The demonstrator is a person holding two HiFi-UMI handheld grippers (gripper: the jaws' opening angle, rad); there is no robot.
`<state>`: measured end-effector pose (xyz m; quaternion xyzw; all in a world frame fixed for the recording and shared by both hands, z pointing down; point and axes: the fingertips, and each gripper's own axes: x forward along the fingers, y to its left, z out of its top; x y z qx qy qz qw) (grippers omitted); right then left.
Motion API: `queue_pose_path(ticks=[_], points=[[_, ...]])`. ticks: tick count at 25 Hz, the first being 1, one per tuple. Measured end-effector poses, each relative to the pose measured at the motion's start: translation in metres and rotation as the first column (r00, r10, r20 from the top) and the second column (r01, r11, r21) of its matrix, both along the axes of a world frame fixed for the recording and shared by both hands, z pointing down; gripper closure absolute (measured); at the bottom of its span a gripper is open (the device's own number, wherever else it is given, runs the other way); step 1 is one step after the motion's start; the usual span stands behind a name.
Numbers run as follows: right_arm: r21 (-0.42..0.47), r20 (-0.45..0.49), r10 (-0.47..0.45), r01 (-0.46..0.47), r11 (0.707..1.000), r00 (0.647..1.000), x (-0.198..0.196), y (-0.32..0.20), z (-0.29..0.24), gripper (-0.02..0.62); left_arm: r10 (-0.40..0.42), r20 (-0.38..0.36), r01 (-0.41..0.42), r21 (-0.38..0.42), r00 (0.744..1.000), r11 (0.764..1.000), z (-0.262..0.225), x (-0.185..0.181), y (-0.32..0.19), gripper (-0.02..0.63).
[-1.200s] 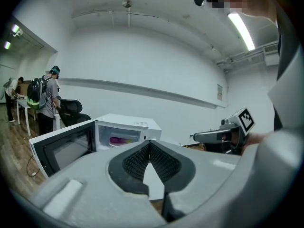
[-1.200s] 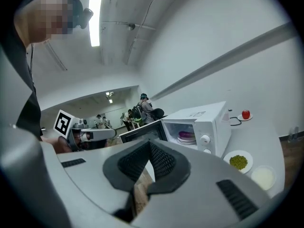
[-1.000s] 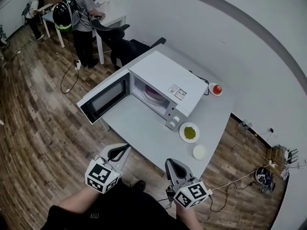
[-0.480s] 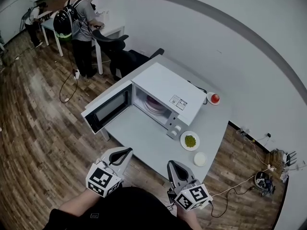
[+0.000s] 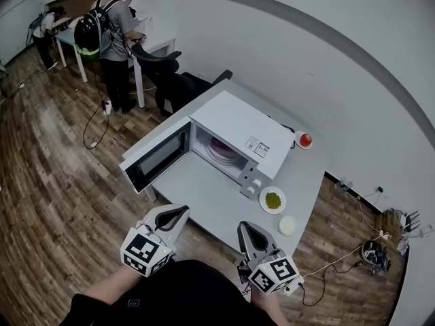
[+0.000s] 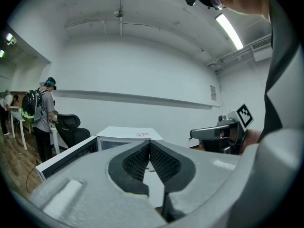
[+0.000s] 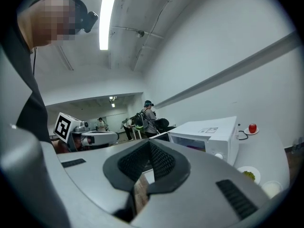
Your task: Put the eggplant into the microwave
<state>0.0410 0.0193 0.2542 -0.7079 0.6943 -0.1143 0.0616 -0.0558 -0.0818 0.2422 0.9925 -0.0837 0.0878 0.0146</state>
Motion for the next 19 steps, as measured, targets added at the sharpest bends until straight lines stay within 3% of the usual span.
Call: queue_pose_path(ticks=[19], points=[[-0.014, -0.035, -0.007, 0.007, 1.000, 0.999, -0.012, -0.006, -0.003, 0.581, 0.008, 0.013, -0.007, -0.034, 1.000, 0.999, 0.005, -0.005, -0.010, 0.597]])
